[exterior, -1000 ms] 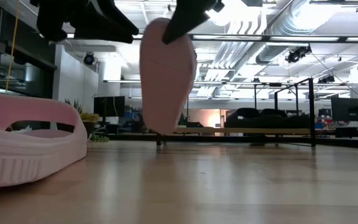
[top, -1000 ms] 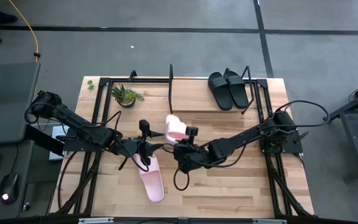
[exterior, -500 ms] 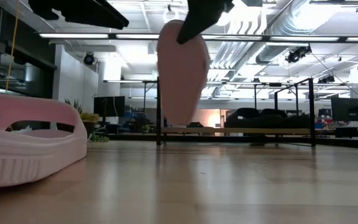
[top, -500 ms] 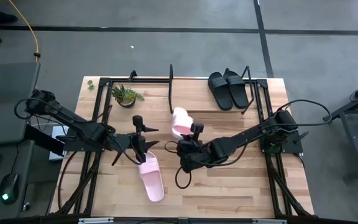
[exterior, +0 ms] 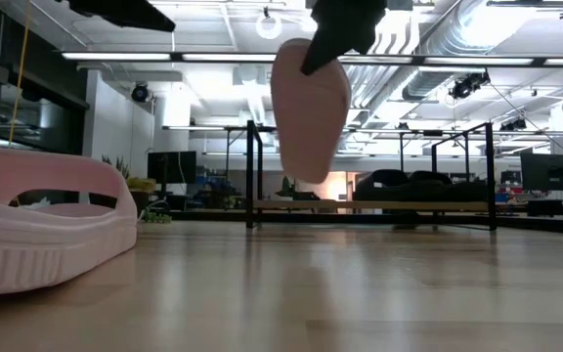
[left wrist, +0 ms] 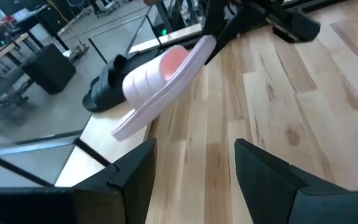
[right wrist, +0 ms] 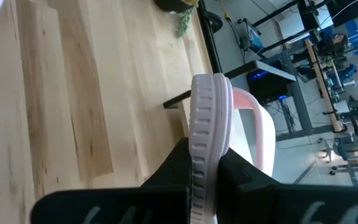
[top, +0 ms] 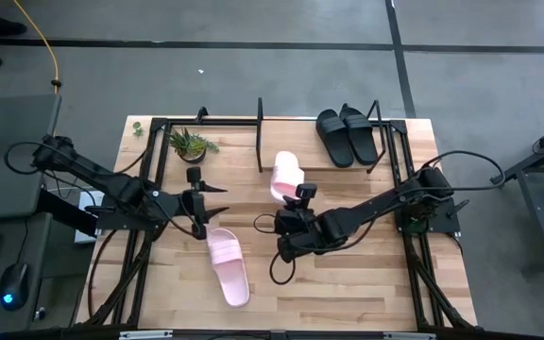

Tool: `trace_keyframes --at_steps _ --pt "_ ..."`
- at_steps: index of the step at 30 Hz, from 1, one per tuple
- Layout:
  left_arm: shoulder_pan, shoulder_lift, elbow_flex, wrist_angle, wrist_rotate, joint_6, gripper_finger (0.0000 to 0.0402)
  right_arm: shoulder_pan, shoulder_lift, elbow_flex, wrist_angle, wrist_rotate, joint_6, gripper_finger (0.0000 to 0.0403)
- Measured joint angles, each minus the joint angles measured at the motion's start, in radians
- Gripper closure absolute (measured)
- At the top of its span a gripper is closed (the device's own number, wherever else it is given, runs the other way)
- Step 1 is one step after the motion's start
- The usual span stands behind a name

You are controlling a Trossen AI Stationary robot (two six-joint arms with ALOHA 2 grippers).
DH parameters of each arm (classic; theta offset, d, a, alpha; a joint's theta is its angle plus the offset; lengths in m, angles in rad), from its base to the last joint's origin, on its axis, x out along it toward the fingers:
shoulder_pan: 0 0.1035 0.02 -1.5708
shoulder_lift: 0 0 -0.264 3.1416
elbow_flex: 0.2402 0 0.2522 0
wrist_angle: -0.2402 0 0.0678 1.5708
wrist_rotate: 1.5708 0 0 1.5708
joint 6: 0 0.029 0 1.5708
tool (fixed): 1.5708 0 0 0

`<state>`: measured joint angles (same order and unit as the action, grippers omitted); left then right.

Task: Pick and place slides into the shelf
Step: Put the top pink slide on the shelf

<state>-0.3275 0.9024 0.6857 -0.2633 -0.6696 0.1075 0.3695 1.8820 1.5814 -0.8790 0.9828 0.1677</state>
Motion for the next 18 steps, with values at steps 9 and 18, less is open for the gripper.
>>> trace_keyframes --at_steps 9,18 --pt "0.000 -0.058 0.000 -0.049 0.000 -0.041 0.0216 -0.063 -0.038 -0.089 0.031 -0.050 -0.036 0.0398" --pt "0.000 -0.056 0.000 -0.080 0.000 -0.042 0.0224 -0.125 -0.216 -0.377 0.400 -0.175 -0.239 0.0398"
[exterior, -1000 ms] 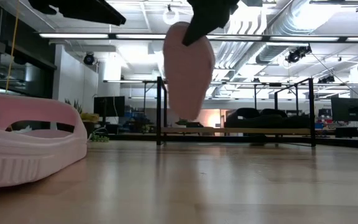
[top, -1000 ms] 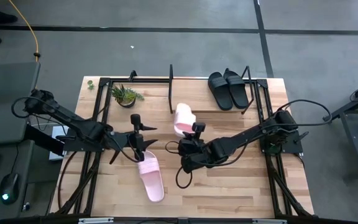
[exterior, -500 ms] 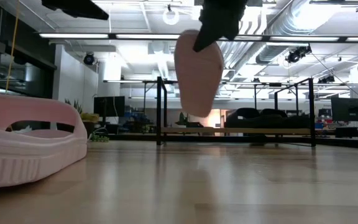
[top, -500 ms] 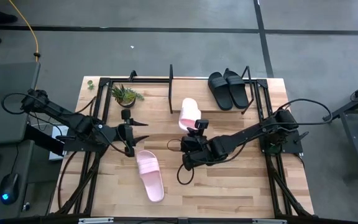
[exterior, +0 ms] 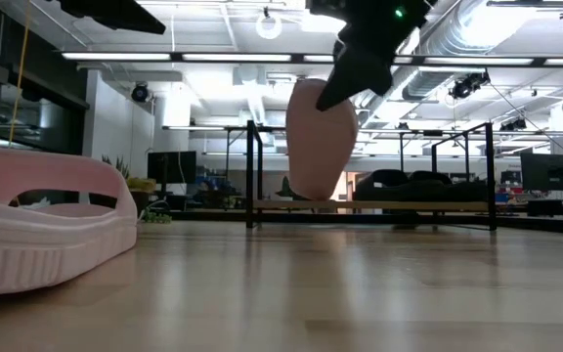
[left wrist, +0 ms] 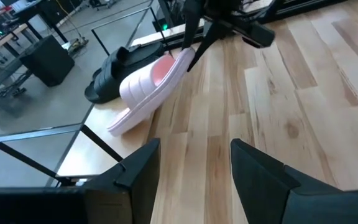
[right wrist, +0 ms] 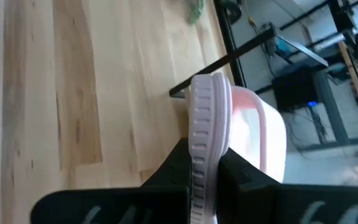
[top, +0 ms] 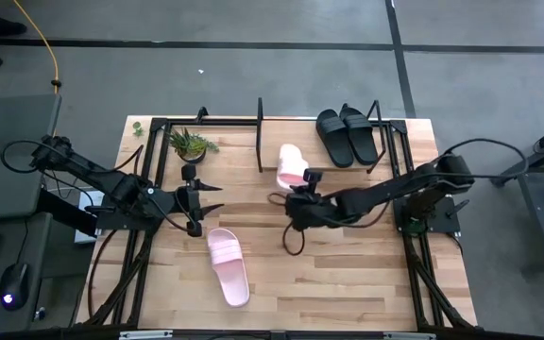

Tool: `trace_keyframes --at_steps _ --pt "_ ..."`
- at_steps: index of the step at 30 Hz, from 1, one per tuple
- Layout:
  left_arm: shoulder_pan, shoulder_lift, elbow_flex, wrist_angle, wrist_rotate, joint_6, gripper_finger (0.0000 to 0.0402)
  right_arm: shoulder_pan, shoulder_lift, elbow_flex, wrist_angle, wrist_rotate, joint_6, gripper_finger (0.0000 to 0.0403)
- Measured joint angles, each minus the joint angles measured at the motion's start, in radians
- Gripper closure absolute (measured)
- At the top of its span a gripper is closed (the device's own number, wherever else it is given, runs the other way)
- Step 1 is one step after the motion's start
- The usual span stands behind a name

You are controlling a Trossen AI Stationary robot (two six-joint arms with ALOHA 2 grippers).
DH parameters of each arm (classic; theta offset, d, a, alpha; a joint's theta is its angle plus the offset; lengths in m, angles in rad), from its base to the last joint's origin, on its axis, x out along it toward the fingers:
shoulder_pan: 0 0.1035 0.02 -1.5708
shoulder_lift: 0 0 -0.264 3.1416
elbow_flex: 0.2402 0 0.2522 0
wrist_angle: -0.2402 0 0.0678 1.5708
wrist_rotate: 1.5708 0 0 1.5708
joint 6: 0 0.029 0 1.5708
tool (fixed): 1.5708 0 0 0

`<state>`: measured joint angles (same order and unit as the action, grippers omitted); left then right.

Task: Pick and place slides into the shelf
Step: Put the top pink slide on the shelf

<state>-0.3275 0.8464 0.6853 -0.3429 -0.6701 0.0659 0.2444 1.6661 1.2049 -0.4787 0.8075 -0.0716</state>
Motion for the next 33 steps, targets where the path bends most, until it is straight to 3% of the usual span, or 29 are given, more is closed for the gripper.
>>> trace_keyframes --at_steps 3,10,22,33 --pt "0.000 -0.001 0.000 0.000 0.000 0.000 0.0223 -0.020 -0.057 -0.088 0.100 -0.027 -0.041 0.0398" --pt "0.000 -0.001 0.000 0.000 -0.002 0.017 0.0223 -0.063 -0.103 -0.185 0.133 -0.037 -0.061 0.0398" --pt "0.000 -0.022 0.006 0.059 -0.020 0.084 0.0224 -0.179 -0.103 -0.207 0.179 -0.145 -0.119 0.0398" --pt "0.000 -0.079 0.037 0.041 -0.020 0.068 0.0224 -0.301 -0.102 -0.206 0.205 -0.313 -0.139 0.0398"
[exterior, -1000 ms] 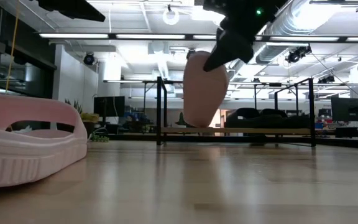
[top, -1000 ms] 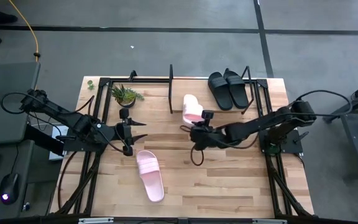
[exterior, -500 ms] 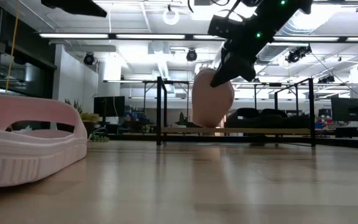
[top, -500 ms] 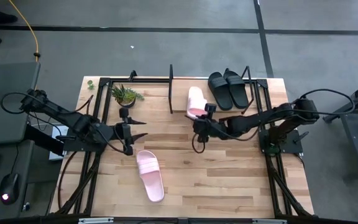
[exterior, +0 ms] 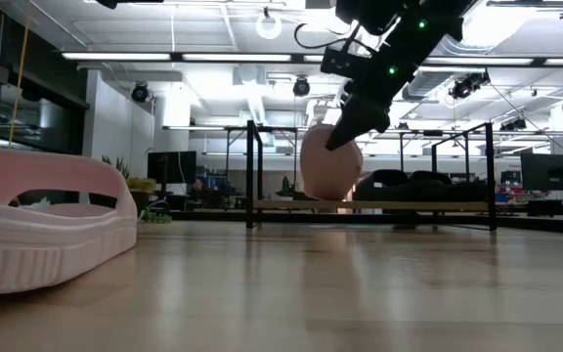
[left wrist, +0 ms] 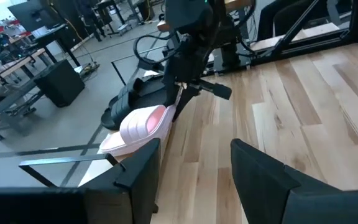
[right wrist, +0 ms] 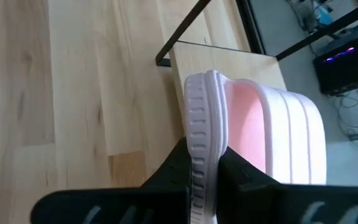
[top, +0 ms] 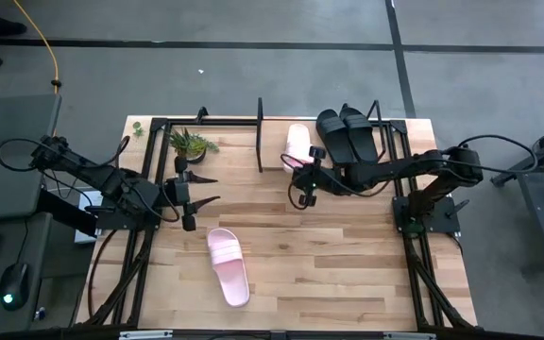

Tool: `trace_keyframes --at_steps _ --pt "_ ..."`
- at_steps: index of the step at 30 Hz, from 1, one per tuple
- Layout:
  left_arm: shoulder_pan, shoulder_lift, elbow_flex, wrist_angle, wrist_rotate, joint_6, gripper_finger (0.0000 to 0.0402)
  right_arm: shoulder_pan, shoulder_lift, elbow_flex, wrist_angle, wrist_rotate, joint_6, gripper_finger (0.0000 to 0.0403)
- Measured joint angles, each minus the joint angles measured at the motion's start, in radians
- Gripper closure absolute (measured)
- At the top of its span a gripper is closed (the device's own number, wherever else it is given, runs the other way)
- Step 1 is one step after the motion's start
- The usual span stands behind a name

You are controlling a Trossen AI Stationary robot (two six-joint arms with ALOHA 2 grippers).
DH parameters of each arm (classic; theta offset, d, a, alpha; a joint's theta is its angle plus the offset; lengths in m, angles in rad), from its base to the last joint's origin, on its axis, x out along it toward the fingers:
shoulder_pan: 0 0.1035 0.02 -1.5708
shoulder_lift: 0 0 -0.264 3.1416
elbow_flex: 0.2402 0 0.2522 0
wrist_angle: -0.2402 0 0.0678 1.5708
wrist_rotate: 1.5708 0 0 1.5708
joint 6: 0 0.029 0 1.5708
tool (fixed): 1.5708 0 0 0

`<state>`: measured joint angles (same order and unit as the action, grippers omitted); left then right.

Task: Pick and place slides into the shelf
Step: Put the top pink slide on the shelf

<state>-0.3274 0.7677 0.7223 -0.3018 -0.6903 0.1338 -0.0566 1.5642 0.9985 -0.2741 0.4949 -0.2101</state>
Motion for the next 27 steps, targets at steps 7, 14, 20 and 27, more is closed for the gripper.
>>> trace_keyframes --at_steps 7,14,20,27 --pt "0.000 -0.030 0.000 -0.012 -0.003 0.020 0.0224 -0.074 0.001 -0.114 0.184 -0.098 -0.061 0.0398" --pt "0.000 -0.047 0.000 -0.015 -0.003 0.036 0.0224 -0.131 0.001 -0.144 0.199 -0.135 -0.068 0.0398" --pt "0.000 -0.046 0.000 -0.017 -0.001 0.031 0.0224 -0.141 0.001 -0.145 0.178 -0.126 -0.067 0.0398" --pt "0.000 -0.045 0.000 -0.033 0.005 0.016 0.0224 -0.143 0.001 -0.145 0.151 -0.071 -0.061 0.0398"
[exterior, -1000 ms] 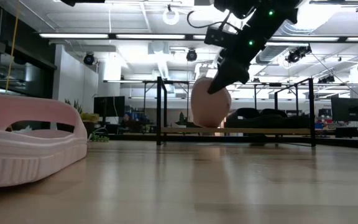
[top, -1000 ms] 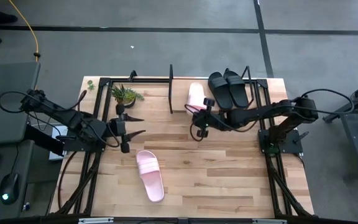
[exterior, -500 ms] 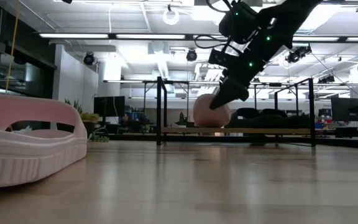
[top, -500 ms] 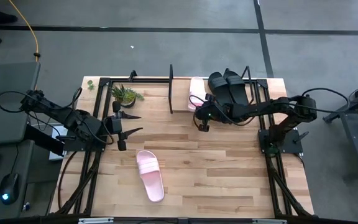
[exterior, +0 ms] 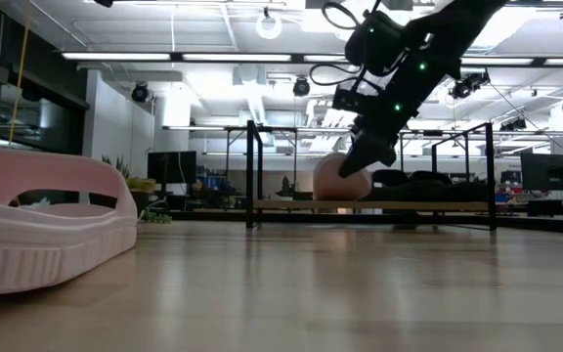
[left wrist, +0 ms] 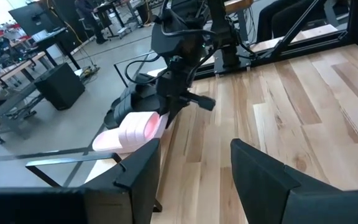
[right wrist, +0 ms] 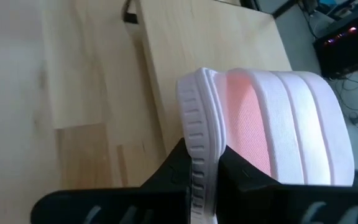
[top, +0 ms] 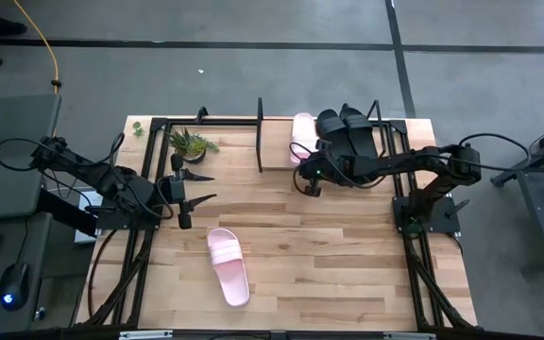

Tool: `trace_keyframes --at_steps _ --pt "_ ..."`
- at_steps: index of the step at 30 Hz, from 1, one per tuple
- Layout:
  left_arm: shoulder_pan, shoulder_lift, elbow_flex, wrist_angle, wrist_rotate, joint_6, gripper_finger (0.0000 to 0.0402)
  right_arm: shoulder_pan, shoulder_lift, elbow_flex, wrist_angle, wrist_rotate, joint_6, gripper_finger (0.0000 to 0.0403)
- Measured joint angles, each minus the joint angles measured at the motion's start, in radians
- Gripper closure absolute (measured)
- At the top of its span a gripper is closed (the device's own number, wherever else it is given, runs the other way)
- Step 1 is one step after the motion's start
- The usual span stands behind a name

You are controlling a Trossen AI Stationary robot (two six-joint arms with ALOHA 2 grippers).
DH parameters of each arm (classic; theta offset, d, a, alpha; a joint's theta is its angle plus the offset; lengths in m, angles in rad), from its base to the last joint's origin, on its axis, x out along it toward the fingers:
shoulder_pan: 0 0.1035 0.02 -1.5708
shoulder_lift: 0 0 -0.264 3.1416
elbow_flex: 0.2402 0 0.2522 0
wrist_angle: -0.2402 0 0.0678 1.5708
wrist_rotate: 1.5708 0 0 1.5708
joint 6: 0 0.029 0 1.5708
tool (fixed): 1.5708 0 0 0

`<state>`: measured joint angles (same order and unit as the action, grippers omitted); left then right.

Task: Pick and place slides into the shelf
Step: Put the top pink slide on the shelf

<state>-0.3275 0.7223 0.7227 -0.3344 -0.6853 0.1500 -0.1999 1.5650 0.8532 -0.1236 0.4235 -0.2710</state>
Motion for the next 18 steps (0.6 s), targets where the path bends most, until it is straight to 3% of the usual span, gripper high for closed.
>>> trace_keyframes --at_steps 18 --pt "0.000 0.000 0.000 -0.006 0.001 -0.014 0.0224 -0.034 0.000 0.000 -0.054 -0.009 0.045 0.0398"
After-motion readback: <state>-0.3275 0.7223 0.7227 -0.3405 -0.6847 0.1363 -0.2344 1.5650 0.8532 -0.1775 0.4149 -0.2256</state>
